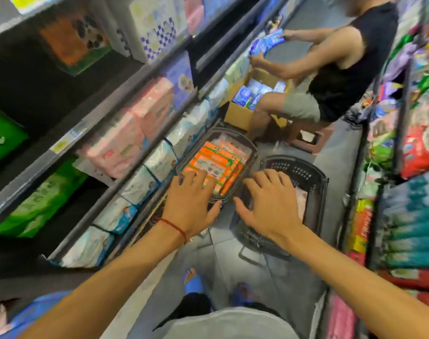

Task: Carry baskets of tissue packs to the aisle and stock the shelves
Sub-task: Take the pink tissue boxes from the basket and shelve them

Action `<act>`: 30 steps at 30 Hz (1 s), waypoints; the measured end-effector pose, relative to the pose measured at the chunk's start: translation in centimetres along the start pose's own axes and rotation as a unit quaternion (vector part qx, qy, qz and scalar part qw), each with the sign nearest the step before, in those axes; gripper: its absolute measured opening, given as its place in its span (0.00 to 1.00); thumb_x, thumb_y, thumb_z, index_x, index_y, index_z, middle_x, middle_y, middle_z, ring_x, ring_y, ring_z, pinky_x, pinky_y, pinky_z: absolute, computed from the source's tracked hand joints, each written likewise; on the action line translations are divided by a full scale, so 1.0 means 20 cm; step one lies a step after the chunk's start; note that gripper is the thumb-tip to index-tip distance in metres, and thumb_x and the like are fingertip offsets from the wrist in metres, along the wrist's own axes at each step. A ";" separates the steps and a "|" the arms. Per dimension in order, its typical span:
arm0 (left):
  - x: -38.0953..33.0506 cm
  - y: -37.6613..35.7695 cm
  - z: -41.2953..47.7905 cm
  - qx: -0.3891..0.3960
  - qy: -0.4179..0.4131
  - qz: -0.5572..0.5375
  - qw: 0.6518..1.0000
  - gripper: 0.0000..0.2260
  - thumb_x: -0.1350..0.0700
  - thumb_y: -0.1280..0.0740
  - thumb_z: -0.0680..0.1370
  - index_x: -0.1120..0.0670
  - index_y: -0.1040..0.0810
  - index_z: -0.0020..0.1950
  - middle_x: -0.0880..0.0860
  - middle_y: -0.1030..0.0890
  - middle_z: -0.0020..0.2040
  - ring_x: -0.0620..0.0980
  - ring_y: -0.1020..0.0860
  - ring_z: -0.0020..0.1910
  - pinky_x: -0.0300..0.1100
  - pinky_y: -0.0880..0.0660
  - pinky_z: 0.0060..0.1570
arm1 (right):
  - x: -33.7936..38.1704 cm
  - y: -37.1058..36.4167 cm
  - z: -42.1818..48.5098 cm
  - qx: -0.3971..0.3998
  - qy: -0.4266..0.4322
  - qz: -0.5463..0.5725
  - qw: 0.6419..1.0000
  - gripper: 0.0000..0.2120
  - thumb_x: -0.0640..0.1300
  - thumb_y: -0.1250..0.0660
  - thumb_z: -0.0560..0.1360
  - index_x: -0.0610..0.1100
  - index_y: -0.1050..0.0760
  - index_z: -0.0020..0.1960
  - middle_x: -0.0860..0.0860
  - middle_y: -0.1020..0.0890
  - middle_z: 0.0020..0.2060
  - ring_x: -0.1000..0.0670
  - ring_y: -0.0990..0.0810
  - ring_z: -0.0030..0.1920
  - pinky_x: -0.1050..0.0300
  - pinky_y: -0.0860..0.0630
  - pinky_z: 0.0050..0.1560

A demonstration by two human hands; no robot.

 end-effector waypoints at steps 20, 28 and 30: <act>-0.66 -0.34 0.31 0.071 -0.368 0.010 0.927 0.28 0.37 0.43 0.78 0.52 0.26 0.70 0.56 0.24 0.66 0.59 0.26 0.63 0.55 0.27 0.54 | -0.47 -0.18 -0.79 0.034 -0.390 -0.082 0.917 0.22 0.59 0.38 0.79 0.43 0.16 0.56 0.45 0.16 0.52 0.40 0.21 0.57 0.43 0.28 0.58; -1.00 -0.40 0.70 0.054 -0.464 0.027 0.884 0.26 0.37 0.41 0.78 0.53 0.25 0.67 0.56 0.24 0.65 0.60 0.26 0.63 0.56 0.31 0.57 | -0.83 -0.37 -0.80 0.048 -0.472 -0.105 0.874 0.22 0.59 0.40 0.79 0.43 0.16 0.55 0.46 0.16 0.50 0.40 0.21 0.54 0.46 0.31 0.54; -1.10 -0.43 0.84 0.053 -0.474 0.035 0.878 0.24 0.38 0.43 0.79 0.53 0.24 0.65 0.55 0.23 0.64 0.59 0.26 0.61 0.55 0.32 0.55 | -0.97 -0.42 -0.74 0.040 -0.468 -0.091 0.878 0.21 0.59 0.37 0.78 0.44 0.17 0.55 0.47 0.16 0.49 0.41 0.21 0.53 0.46 0.31 0.52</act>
Point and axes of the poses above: each hand's wrist, its own z-axis towards the middle knuckle, its own y-axis out of the back of the hand, x = y × z, the point moved 9 cm from there along z, towards the middle knuckle
